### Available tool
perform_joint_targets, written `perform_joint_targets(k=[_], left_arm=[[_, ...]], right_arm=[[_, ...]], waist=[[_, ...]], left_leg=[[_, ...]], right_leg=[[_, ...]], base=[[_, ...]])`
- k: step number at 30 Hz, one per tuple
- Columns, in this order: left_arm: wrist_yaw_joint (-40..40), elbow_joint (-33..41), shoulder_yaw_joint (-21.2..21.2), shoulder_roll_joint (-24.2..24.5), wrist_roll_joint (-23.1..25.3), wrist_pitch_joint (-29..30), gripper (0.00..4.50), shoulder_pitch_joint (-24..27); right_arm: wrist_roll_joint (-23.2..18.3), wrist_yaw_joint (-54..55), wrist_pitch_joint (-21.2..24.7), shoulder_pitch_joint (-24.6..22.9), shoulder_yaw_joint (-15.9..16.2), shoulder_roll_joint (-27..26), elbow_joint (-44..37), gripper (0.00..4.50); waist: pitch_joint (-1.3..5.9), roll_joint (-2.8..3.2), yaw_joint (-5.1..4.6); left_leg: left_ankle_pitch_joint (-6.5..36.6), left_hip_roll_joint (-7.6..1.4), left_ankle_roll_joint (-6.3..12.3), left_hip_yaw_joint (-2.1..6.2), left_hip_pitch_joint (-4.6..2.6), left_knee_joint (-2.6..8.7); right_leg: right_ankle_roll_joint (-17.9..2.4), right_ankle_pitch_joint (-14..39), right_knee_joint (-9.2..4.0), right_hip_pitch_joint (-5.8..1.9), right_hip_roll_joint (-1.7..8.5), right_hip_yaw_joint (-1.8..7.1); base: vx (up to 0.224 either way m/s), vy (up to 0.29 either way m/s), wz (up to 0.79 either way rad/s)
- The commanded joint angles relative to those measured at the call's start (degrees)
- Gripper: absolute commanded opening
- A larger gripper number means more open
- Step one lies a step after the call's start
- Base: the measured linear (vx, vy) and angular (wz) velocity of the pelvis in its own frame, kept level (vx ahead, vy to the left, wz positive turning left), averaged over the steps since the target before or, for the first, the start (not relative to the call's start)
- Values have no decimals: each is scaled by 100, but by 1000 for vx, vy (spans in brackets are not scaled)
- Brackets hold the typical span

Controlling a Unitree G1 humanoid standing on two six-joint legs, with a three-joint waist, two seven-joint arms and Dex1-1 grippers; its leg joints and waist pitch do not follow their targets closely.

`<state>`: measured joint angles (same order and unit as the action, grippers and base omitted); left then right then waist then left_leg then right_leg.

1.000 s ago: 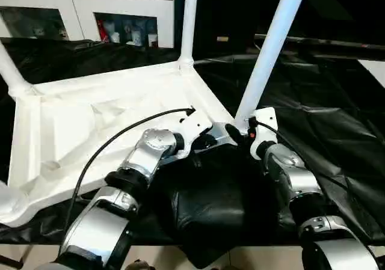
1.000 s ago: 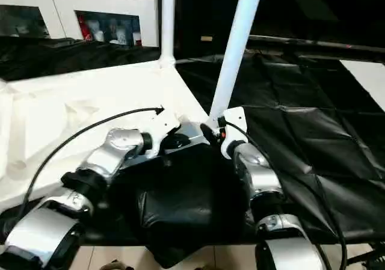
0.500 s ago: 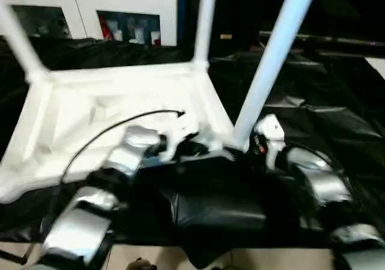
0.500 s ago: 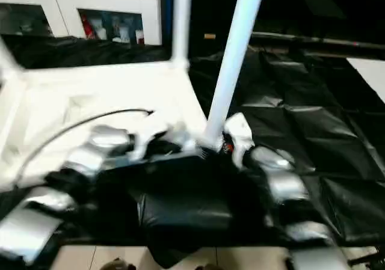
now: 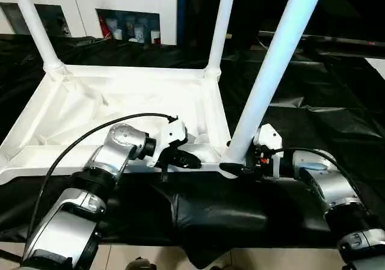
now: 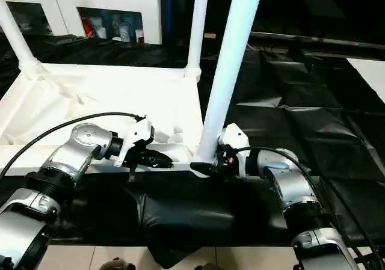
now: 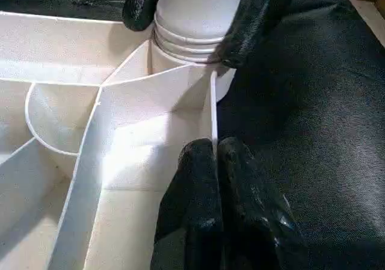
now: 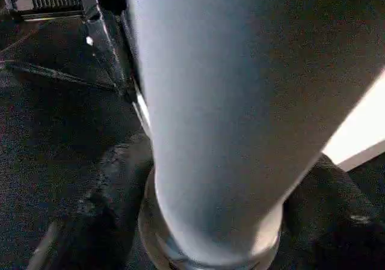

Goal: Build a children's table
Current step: Rotate leg to tighten

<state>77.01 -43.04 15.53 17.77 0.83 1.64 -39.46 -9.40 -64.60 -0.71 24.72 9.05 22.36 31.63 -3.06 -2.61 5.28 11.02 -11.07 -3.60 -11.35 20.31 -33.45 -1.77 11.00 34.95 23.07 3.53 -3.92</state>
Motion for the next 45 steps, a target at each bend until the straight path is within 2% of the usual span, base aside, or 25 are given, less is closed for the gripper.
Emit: perform_joint_targets(k=[1,3,6,7,10,11,12,13,14,17,20,22,25,28,29,31,34,35,36,37,40,44,45], left_arm=[[27,161,76,-54,-12,42,0,74],[-138,138,55,-114,14,50,0,71],[-831,-99,-3,-346,164,29,0,-24],[-1042,-181,-14,-432,205,20,0,-57],[-1910,-441,-31,-798,371,18,0,-195],[-2165,-500,-31,-930,416,41,0,-231],[-2309,-537,-29,-1021,438,54,0,-252],[-2501,-586,-10,-1160,470,75,0,-279],[-2722,-637,28,-1337,516,96,0,-303],[-2806,-629,136,-1618,534,118,0,-284],[-2826,-674,158,-1762,559,65,0,-296],[-2833,-729,131,-1746,569,24,0,-324],[-2684,-745,85,-1539,560,-12,0,-316],[-2576,-705,74,-1444,546,-29,0,-288],[-2165,-576,102,-1253,491,-6,0,-218],[-1774,-452,130,-1056,437,5,0,-154],[-1344,-324,156,-811,378,14,0,-95],[-894,-195,208,-597,313,31,0,-35],[-894,-195,208,-597,313,31,0,-35],[-507,-75,261,-405,267,102,0,17],[-126,59,315,-161,240,197,0,67],[139,120,258,87,186,222,0,80],[139,129,248,127,168,222,0,79]], right_arm=[[-35,-45,100,-77,-4,-37,-142,295],[5,76,141,-96,-8,-98,-107,276],[392,1022,251,-17,3,-304,311,272],[540,1429,292,26,-2,-380,482,270],[556,2641,545,172,-288,-818,920,267],[524,3006,637,222,-397,-971,1011,267],[507,3259,691,261,-467,-1072,1072,267],[502,3609,755,321,-549,-1227,1156,267],[504,4030,811,394,-634,-1433,1258,267],[725,4343,731,514,-441,-1710,1412,267],[816,4263,584,586,-311,-1864,1440,267],[730,4145,460,614,-368,-1882,1410,336],[568,3681,299,628,-462,-1643,1260,349],[622,3555,122,636,-452,-1477,1223,378],[570,2862,23,559,-378,-1143,1031,378],[508,2228,12,443,-251,-861,812,378],[448,1505,-7,266,-84,-497,510,378],[387,1001,0,133,-1,-229,283,378],[387,1001,0,133,-1,-229,283,378],[320,695,1,53,6,-63,150,378],[167,359,70,-38,-36,112,-18,378],[-4,-55,250,-183,-38,311,-301,378],[-34,-108,290,-207,-42,330,-338,353]], waist=[[343,-16,22],[336,-22,13],[319,-22,-7],[291,-18,-40],[280,-7,-85],[280,-16,-85],[281,6,-82],[282,6,-107],[297,11,-113],[309,12,-133],[314,7,-133],[307,6,-137],[313,3,-134],[327,3,-124],[338,-10,-105],[335,-24,-68],[351,-28,-7],[347,-26,-12],[347,-26,-12],[351,-12,16],[343,-15,17],[323,-17,25],[325,-25,31]], left_leg=[[818,-289,406,115,-22,350],[870,-283,392,112,-23,350],[971,-273,311,125,-34,366],[1175,-260,183,140,-59,382],[1554,-262,13,182,-102,413],[1585,-269,3,189,-103,418],[1599,-265,-1,191,-105,418],[1696,-273,-27,192,-124,429],[1661,-271,-40,195,-120,427],[1596,-262,-24,178,-100,420],[1542,-245,61,168,-80,410],[1539,-247,102,170,-74,417],[1589,-255,116,179,-74,422],[1484,-262,158,167,-60,412],[1304,-255,216,154,-47,397],[1170,-243,362,134,-25,371],[930,-252,466,135,-17,367],[801,-259,535,129,-12,365],[801,-259,535,129,-12,365],[764,-269,560,123,-25,358],[834,-295,509,110,-24,363],[980,-296,427,113,-37,379],[991,-299,408,112,-42,376]], right_leg=[[-1252,946,-410,-312,518,307],[-1230,1043,-423,-307,519,310],[-1155,1327,-459,-290,528,311],[-1026,1852,-517,-262,531,304],[-763,2642,-604,-228,540,294],[-722,2685,-613,-228,549,297],[-698,2691,-617,-223,549,300],[-705,2653,-622,-186,541,314],[-737,2489,-604,-200,537,316],[-810,2167,-583,-206,530,327],[-809,2073,-582,-231,537,330],[-781,2150,-593,-231,535,325],[-768,2187,-592,-234,536,323],[-859,1882,-562,-246,531,328],[-958,1559,-529,-275,531,327],[-998,1382,-512,-303,530,330],[-1014,1112,-474,-335,535,333],[-1133,810,-439,-331,520,327],[-1133,810,-439,-331,520,327],[-1197,659,-415,-333,512,320],[-1282,713,-409,-329,505,308],[-1187,1135,-451,-323,508,308],[-1163,1181,-455,-312,511,309]], base=[[0,0,0],[0,0,0],[0,0,0],[0,0,0],[0,0,0],[0,0,0],[0,0,0],[0,0,0],[0,0,0],[0,0,0],[0,0,0],[0,0,0],[0,0,0],[0,0,0],[0,0,0],[0,0,0],[0,0,0],[0,0,0],[0,0,0],[0,0,0],[0,0,0],[0,0,0],[0,0,0]])
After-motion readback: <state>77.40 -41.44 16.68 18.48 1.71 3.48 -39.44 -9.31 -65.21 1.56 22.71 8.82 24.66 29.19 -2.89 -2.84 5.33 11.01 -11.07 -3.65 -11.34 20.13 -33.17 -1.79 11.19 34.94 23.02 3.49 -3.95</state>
